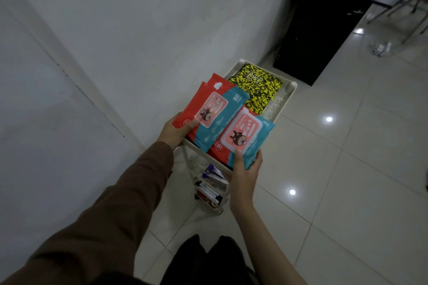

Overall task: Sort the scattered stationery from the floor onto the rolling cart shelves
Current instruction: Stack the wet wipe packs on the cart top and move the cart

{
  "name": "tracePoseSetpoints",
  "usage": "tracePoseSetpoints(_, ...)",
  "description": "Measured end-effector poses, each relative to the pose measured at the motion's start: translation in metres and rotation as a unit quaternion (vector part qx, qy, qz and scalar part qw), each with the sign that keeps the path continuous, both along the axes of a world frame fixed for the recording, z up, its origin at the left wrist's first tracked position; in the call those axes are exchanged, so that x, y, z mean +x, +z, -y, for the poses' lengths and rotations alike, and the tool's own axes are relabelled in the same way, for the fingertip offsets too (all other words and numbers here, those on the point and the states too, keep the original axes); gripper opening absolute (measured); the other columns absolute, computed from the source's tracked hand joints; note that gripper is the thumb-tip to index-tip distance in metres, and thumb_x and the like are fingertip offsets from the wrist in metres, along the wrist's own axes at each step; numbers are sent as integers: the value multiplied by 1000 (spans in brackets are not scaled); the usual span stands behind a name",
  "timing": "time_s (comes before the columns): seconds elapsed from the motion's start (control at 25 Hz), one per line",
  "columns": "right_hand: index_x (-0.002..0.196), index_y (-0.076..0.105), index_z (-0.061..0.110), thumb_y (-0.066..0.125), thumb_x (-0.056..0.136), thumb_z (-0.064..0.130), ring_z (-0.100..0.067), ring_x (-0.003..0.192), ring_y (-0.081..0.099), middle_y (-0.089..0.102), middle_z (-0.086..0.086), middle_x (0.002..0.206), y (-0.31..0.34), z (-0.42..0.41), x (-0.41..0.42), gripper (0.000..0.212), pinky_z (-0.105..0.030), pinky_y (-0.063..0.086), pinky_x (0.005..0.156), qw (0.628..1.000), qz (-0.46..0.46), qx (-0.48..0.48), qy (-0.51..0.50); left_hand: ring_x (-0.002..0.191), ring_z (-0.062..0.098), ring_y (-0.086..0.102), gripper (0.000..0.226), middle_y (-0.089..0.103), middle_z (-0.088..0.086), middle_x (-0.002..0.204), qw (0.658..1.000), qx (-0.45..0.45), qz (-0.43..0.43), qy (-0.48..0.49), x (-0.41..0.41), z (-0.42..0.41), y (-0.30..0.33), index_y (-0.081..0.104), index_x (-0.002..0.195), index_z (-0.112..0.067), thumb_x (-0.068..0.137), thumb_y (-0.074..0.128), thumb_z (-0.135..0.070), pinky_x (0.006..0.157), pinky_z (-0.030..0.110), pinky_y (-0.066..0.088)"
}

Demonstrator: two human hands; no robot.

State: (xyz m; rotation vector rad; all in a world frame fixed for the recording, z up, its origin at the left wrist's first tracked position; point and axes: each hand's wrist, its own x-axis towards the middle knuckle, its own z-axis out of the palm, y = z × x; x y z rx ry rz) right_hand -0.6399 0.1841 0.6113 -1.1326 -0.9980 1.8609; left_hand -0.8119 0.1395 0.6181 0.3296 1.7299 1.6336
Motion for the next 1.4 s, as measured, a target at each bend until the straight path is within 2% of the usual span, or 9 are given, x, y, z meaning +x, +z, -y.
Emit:
tracePoseSetpoints(0.08,139,32,22,52,92,24,-21,107,62,56,-7,125,1,-4,-5,51,-36,58,82,1000,5,11,-9,75,17,70,33,71,1,90,1000,4,5,13,-5,-3,0,61,97,-24,69,76,-36,59,26,58)
tracePoseSetpoints(0.2,135,37,18,53,92,22,-19,102,65,59,-6,120,2,-13,-15,46,-32,59,76,999,14,38,-2,77,18,69,22,70,2,90,999,9,15,29,-15,-8,-1,61,100,-18,79,70,-18,67,30,59)
tracePoseSetpoints(0.28,134,39,17,53,92,21,-16,99,66,60,-6,118,3,-23,-20,44,-24,58,70,999,13,48,5,82,21,68,22,69,4,93,999,17,15,38,-18,-12,-2,61,99,-18,79,71,-18,75,34,58)
tracePoseSetpoints(0.48,133,40,18,52,93,24,-11,89,69,61,-2,115,2,-51,-23,43,-22,57,62,997,29,61,45,79,14,68,19,70,-3,88,997,33,7,68,-14,-24,-8,64,93,-24,76,73,-22,73,28,57)
tracePoseSetpoints(0.6,132,42,21,51,93,27,-12,91,68,61,0,115,5,-67,-24,40,-28,60,64,994,51,75,64,86,20,68,23,71,2,93,995,43,19,83,-14,-34,-9,63,97,-22,76,73,-23,79,34,56)
tracePoseSetpoints(0.72,130,43,21,51,93,25,-12,94,66,60,0,115,6,-87,-26,39,-25,59,64,990,58,96,82,86,19,69,21,70,0,93,994,49,25,95,-11,-44,-10,63,95,-25,76,73,-26,77,33,57)
tracePoseSetpoints(1.04,125,44,24,52,93,26,-15,95,67,61,-2,115,4,-125,-37,33,-34,60,70,990,69,97,75,88,18,68,22,69,-1,95,997,47,24,65,-23,-83,-5,58,98,-27,79,70,-28,75,31,58)
tracePoseSetpoints(1.2,133,41,19,51,94,27,-11,87,68,61,-2,114,2,-146,-40,42,-27,59,57,992,73,86,53,92,21,67,28,69,0,97,998,42,20,42,-29,-109,-3,59,102,-24,78,71,-29,80,35,57)
tracePoseSetpoints(1.4,132,40,19,51,94,27,-7,79,70,61,0,110,2,-172,-53,41,-23,56,53,995,56,77,45,100,28,66,35,67,10,109,999,35,23,30,-44,-142,0,57,111,-18,79,70,-28,87,43,54)
